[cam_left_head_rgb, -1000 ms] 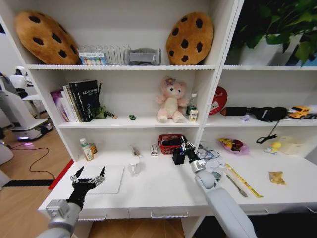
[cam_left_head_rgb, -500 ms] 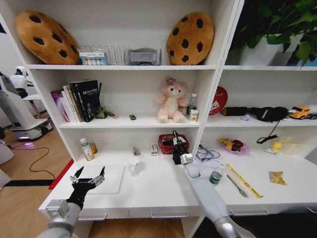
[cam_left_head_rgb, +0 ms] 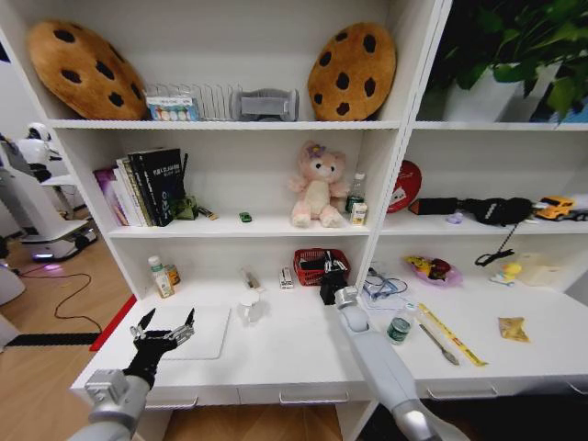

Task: Organize the objects on the table.

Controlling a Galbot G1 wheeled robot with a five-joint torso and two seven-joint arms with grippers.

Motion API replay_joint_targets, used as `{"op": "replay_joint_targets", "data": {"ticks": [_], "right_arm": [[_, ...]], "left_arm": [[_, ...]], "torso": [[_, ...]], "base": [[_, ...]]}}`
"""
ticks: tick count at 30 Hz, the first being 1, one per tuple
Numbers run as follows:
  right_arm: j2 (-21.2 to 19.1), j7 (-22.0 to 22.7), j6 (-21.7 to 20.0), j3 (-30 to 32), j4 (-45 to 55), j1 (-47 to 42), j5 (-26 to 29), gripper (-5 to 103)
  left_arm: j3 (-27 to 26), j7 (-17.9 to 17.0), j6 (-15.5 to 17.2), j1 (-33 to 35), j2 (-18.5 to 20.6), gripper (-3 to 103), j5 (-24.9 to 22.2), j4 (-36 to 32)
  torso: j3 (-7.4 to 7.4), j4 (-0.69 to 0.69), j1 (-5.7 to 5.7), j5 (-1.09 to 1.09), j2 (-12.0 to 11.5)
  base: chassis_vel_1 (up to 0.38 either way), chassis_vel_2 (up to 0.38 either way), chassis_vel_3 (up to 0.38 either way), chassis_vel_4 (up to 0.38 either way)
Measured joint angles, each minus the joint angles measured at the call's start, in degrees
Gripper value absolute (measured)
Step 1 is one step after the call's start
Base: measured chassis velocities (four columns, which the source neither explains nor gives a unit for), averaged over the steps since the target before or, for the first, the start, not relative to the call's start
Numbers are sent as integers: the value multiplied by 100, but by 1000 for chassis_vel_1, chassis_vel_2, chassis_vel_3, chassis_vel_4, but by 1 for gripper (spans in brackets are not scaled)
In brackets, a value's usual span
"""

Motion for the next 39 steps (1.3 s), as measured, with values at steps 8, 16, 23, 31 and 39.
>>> {"op": "replay_joint_targets", "data": {"ticks": [8, 16, 23, 31, 39], "right_arm": [[35, 208, 1, -58, -118, -44, -212, 9], [-49, 520, -94, -132, 135, -118, -325, 41], [-402, 946, -439, -305, 1086, -423, -16, 68], [-1820, 2098, -2368, -291, 3811, -1677, 1591, 95], [-2209, 2624, -3213, 411, 5565, -3440, 1164, 100]], "left_arm": [[0, 0, 0, 0, 0, 100, 0, 0], [0, 0, 0, 0, 0, 100, 0, 0], [0, 2, 0, 0, 0, 100, 0, 0], [-1, 3, 0, -1, 0, 100, 0, 0], [-1, 1, 0, 0, 0, 100, 0, 0]], "torso": [[0, 0, 0, 0, 0], [0, 0, 0, 0, 0], [0, 0, 0, 2, 0], [-1, -4, 0, -1, 1], [-1, -2, 0, 1, 1]], "base": [[0, 0, 0, 0], [0, 0, 0, 0], [0, 0, 0, 0], [0, 0, 0, 0], [0, 0, 0, 0]]}}
